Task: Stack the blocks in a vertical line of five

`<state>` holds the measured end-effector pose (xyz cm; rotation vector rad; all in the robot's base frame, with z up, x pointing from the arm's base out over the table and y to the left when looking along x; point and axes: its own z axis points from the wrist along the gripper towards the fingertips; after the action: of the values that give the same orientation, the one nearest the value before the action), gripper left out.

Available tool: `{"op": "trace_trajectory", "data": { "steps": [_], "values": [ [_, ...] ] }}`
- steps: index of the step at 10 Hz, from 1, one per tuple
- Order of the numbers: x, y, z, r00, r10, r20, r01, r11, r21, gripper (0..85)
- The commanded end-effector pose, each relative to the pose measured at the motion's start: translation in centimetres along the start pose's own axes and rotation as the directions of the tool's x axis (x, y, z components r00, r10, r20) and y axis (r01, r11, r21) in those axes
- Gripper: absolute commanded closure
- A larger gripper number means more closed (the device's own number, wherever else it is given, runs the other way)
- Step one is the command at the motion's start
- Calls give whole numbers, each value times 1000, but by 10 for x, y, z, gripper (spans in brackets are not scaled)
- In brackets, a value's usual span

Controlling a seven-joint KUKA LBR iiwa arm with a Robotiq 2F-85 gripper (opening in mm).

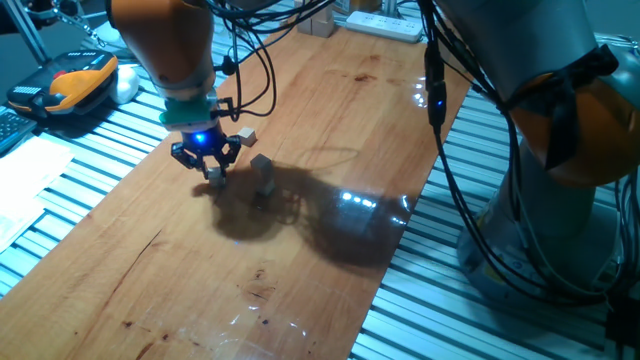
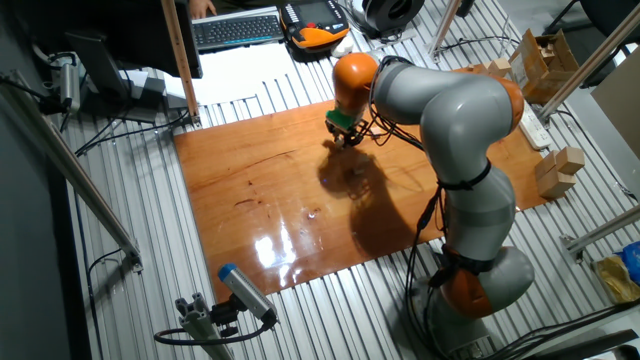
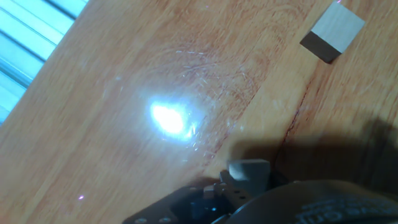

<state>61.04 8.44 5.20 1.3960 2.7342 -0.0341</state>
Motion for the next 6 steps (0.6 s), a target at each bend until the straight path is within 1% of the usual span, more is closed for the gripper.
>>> {"op": "trace_trajectory", "data": {
  "steps": [1, 3, 5, 6],
  "values": [
    [-1, 1, -7, 1000, -5, -3, 5, 1000, 2, 850],
    [-6, 1, -29, 1000, -29, -11, 29, 1000, 6, 850],
    [-7, -2, -44, 993, -119, -26, 119, 993, -10, 850],
    [-6, -4, -55, 984, -174, -30, 173, 985, -12, 850]
  ]
}}
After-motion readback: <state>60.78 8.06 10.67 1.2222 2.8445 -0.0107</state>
